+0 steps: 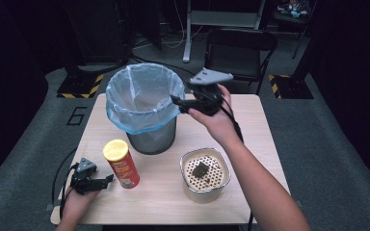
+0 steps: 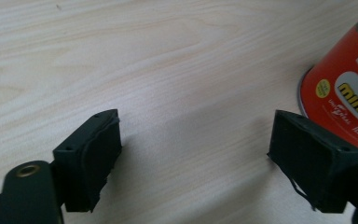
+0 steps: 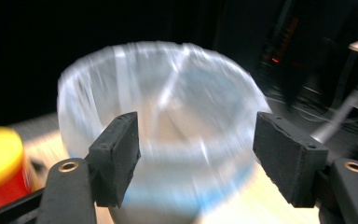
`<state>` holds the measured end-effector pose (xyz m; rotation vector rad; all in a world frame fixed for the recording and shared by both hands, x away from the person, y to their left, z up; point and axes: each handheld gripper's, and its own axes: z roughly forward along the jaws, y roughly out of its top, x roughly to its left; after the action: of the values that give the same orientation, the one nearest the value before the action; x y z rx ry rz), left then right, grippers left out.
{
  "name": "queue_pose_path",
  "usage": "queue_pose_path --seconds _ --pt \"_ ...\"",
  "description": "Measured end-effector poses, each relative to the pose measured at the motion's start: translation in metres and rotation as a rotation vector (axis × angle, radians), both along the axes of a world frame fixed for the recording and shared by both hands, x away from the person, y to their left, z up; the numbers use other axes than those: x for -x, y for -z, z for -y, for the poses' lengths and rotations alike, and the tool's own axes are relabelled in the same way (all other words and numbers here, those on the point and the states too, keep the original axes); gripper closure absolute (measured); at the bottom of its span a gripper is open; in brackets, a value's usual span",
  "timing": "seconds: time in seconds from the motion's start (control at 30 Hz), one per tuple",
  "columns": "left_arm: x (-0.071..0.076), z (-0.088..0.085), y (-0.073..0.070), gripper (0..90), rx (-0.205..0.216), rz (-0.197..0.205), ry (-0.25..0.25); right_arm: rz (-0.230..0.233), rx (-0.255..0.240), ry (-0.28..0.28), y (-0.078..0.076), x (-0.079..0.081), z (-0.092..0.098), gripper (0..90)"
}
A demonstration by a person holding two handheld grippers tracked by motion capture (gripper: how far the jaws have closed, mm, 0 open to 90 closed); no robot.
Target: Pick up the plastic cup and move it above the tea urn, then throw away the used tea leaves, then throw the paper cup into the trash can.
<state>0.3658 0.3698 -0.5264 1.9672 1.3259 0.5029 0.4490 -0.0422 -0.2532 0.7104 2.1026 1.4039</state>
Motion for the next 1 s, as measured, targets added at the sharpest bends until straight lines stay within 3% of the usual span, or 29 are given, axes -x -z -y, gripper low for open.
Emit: queue_pose_path --seconds 0.03,0.07,0.13,0.17,0.23,0.27,0.4,0.5,0.67,0.7,0.83,1.0 --pt "0.000 0.000 0.000 17.9 0.000 0.000 0.000 -0.002 0.019 0.011 0.004 0.006 0.008 30.5" --pt "0.001 -0.002 -0.002 18.0 0.046 -0.028 -0.008 -0.008 0.031 0.033 0.009 0.013 0.017 30.5" --pt "0.001 -0.004 -0.004 18.0 0.048 -0.025 -0.002 -0.013 0.031 0.047 0.015 0.019 0.026 30.1" --pt "0.003 -0.006 -0.008 18.0 0.067 -0.023 0.003 -0.030 0.041 0.067 0.029 0.029 0.046 29.1" --pt "0.005 -0.006 -0.009 17.9 0.072 -0.021 0.003 -0.037 0.036 0.075 0.034 0.031 0.053 29.1" --pt "0.007 -0.004 -0.012 17.9 0.082 -0.010 0.006 -0.058 0.022 0.092 0.045 0.036 0.068 28.6" --pt "0.010 -0.002 -0.018 16.8 0.074 0.002 0.036 -0.070 -0.016 0.129 0.062 0.043 0.089 28.6" --pt "0.014 0.001 -0.026 14.4 0.095 0.031 0.042 -0.103 -0.047 0.193 0.085 0.055 0.112 28.6" --pt "0.019 0.004 -0.035 13.1 0.098 0.054 0.062 -0.104 -0.044 0.237 0.101 0.059 0.128 28.6" --pt "0.020 0.006 -0.037 11.8 0.097 0.050 0.069 -0.093 -0.034 0.281 0.109 0.062 0.137 28.7" --pt "0.024 0.010 -0.045 11.4 0.081 0.056 0.095 -0.095 -0.029 0.328 0.118 0.063 0.146 28.7" --pt "0.031 0.013 -0.058 11.4 0.103 0.099 0.178 -0.108 -0.026 0.378 0.139 0.062 0.161 28.7"
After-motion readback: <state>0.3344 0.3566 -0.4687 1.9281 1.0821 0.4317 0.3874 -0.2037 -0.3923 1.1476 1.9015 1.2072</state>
